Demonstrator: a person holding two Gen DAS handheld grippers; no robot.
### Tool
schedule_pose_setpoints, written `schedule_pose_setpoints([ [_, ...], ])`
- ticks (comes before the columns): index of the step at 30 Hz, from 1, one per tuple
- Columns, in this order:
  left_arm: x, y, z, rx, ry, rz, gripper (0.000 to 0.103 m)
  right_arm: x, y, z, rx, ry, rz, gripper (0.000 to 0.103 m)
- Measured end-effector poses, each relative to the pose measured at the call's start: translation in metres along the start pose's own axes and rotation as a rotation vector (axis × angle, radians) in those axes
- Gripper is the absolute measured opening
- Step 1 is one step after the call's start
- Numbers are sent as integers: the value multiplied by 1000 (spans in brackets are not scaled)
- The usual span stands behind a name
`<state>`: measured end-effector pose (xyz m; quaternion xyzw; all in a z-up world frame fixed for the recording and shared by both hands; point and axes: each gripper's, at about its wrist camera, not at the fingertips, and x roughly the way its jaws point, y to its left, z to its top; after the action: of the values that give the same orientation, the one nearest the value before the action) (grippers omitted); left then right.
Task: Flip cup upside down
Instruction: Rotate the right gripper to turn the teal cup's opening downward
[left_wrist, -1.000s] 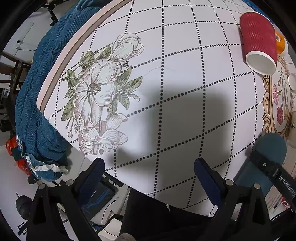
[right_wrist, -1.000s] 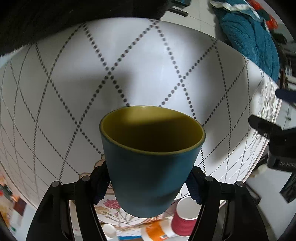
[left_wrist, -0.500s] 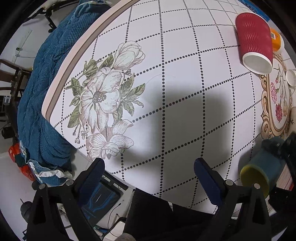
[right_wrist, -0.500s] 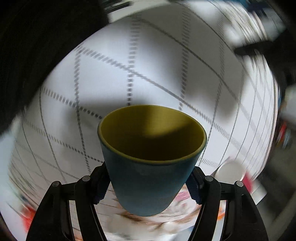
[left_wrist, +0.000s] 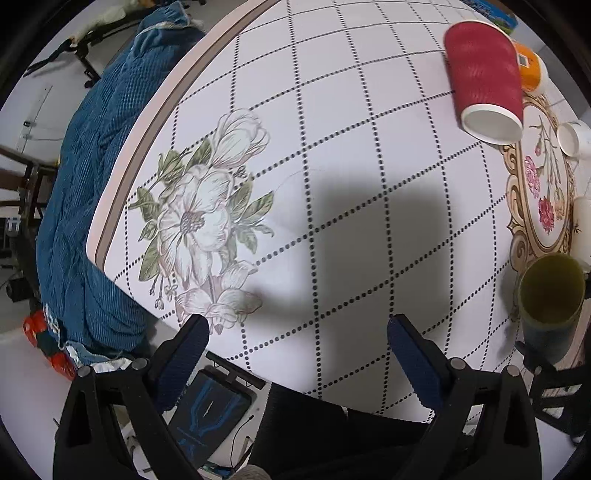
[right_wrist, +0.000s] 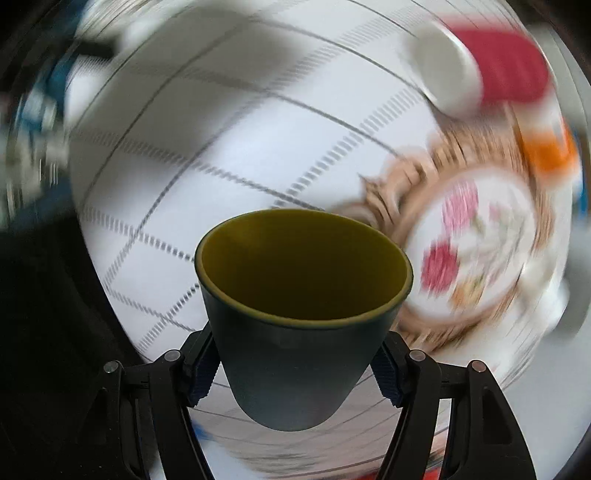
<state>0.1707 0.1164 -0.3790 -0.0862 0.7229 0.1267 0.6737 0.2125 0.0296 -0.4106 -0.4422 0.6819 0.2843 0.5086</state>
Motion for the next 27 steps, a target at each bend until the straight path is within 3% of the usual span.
schedule_pose_setpoints([
  [3, -2, -4, 1, 16, -6, -4, 99, 4, -31, -6, 281, 23, 127, 72],
  [10, -6, -10, 4, 45, -17, -4, 99, 35, -90, -61, 939, 79, 492, 72],
  [15, -7, -17, 6, 67, -21, 0, 99, 57, -95, -107, 1303, 70, 712, 72],
  [22, -10, -26, 7, 109, -25, 9, 99, 71, -88, -150, 1716, 5, 898, 72],
  [27, -12, -35, 7, 149, -26, 26, 99, 84, -68, -177, 1940, -27, 965, 72],
])
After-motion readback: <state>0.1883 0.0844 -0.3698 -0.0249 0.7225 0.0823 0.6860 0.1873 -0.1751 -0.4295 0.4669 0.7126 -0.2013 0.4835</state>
